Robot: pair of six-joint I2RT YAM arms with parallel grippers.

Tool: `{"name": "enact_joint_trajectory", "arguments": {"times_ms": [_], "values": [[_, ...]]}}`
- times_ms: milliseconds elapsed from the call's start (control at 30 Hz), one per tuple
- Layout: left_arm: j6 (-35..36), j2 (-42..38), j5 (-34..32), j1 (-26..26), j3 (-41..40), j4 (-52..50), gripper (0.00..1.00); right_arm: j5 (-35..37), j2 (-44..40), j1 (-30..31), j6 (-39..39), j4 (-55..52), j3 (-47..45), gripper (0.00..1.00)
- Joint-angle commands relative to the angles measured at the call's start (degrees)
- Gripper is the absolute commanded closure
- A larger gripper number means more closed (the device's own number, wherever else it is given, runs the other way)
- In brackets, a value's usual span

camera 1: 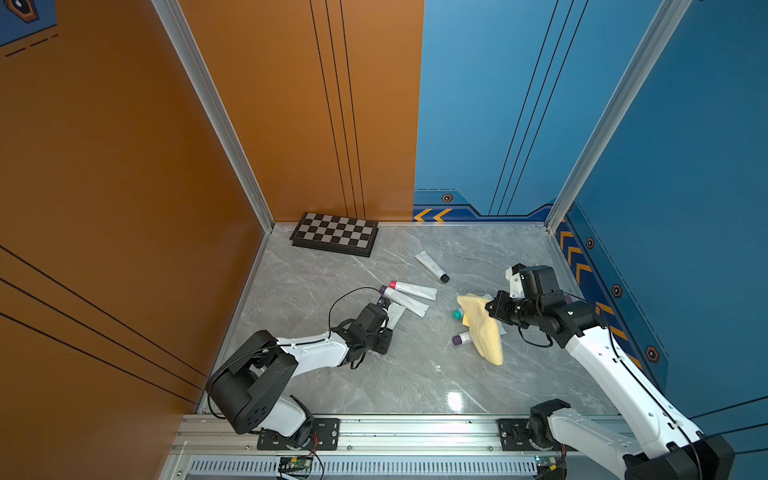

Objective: Wipe the surface of the toothpaste tube
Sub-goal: Move the toothpaste to the center of the board.

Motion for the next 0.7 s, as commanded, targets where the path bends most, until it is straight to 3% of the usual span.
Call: {"name": "enact_joint_trajectory", "arguments": {"times_ms": [0,433,667], "values": [[1.3,2.2,1.6,-1.7,-0.7,-2.1,0.63,2.5,0.2,0.7,0.4,1.2,1.1,1.00],[4.5,2.3,9.1,-11.7,-1.1,1.7,0.63,2.8,7.2,4.8,-2.0,1.1,4.1,1.00],[2.8,2.6,8.5,-14.0,-4.6,8.2,0.64,-5.4,16.7,7.8,0.1,10.8,-0.4,1.00]]}}
